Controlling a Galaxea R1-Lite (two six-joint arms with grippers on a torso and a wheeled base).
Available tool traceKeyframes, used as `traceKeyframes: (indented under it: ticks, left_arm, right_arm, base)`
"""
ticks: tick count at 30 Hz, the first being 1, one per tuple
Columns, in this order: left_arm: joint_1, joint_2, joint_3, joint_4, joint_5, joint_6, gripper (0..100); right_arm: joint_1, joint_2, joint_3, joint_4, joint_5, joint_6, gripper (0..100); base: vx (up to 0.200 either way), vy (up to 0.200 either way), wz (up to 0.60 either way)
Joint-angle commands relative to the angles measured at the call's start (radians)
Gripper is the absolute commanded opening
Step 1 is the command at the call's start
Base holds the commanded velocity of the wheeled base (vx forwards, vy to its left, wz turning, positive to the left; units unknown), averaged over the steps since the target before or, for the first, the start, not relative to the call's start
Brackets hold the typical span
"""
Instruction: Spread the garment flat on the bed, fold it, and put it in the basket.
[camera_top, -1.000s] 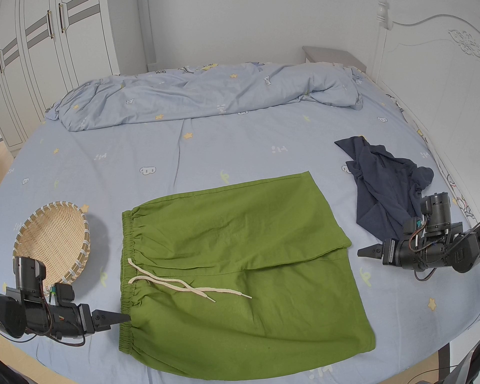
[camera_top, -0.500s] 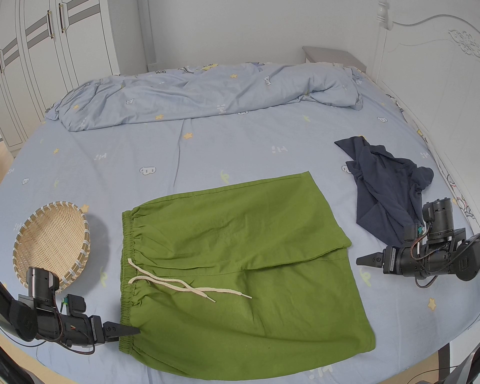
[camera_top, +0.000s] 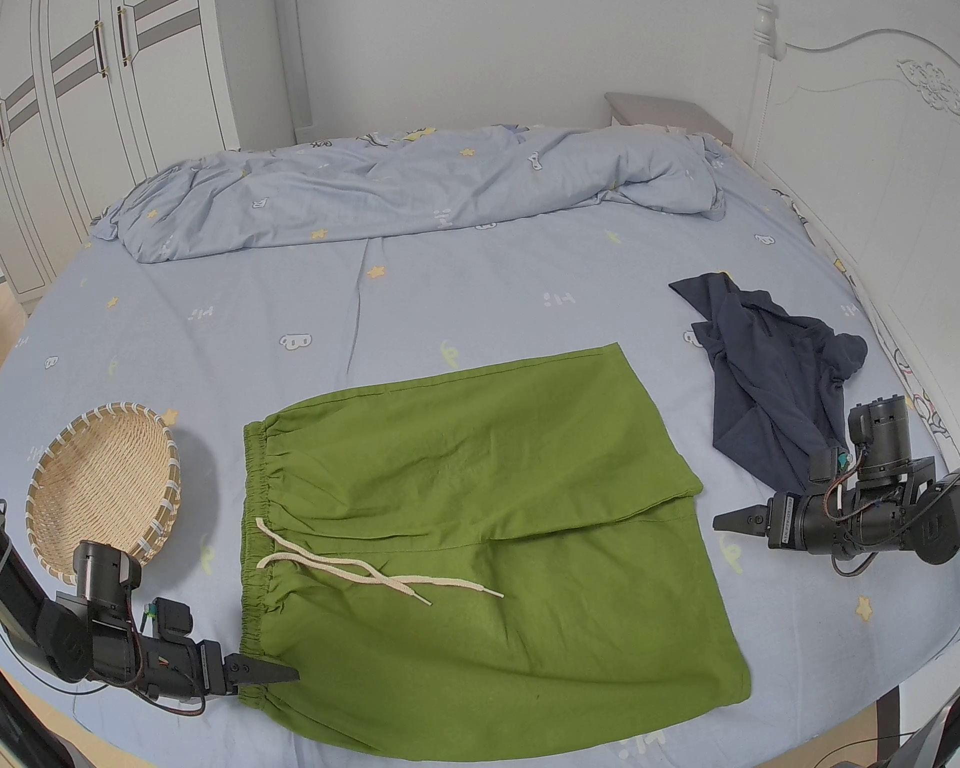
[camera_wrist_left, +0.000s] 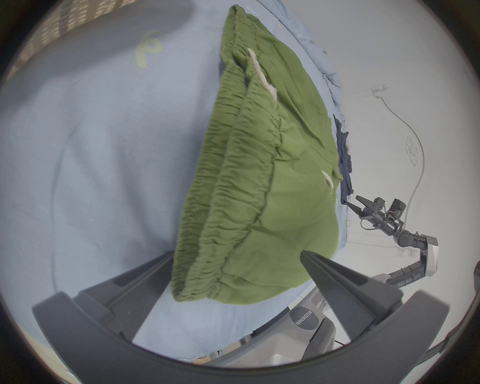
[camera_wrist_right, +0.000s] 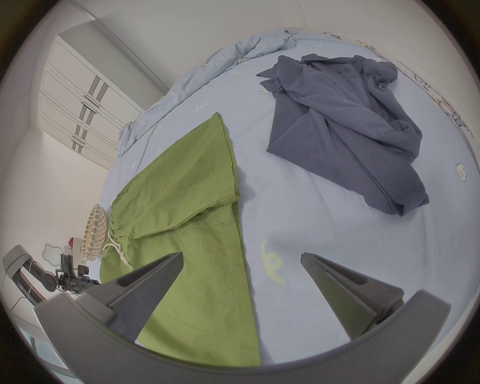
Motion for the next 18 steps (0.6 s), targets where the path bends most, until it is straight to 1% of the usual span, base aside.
traceKeyframes:
  ticks: [1,3,9,15,18]
  left_arm:
    - [-0.017,0.009,-0.004,-0.008,-0.025,-0.011,100]
    - [-0.021,0.010,-0.004,-0.020,-0.045,-0.019,100]
    - [-0.032,0.018,-0.007,-0.026,-0.046,-0.020,100]
    - [-0.011,0.004,0.002,-0.026,-0.046,-0.020,100]
    - [0.016,-0.040,0.028,-0.026,-0.048,-0.020,100]
  right_arm:
    - [0.001,0.003,0.001,-0.001,0.000,0.000,100]
    - [0.001,0.003,0.001,-0.001,0.000,0.000,100]
    - [0.001,0.001,0.003,-0.001,0.000,0.000,100]
    - [0.001,0.003,0.011,-0.002,0.000,0.000,100]
    - [0.001,0.003,0.011,-0.002,0.000,-0.001,100]
  base:
    - [0.000,0.000,0.00]
    - [0.000,0.000,0.00]
    - [0.000,0.000,0.00]
    - [0.000,0.000,0.00]
    - [0.000,0.000,0.00]
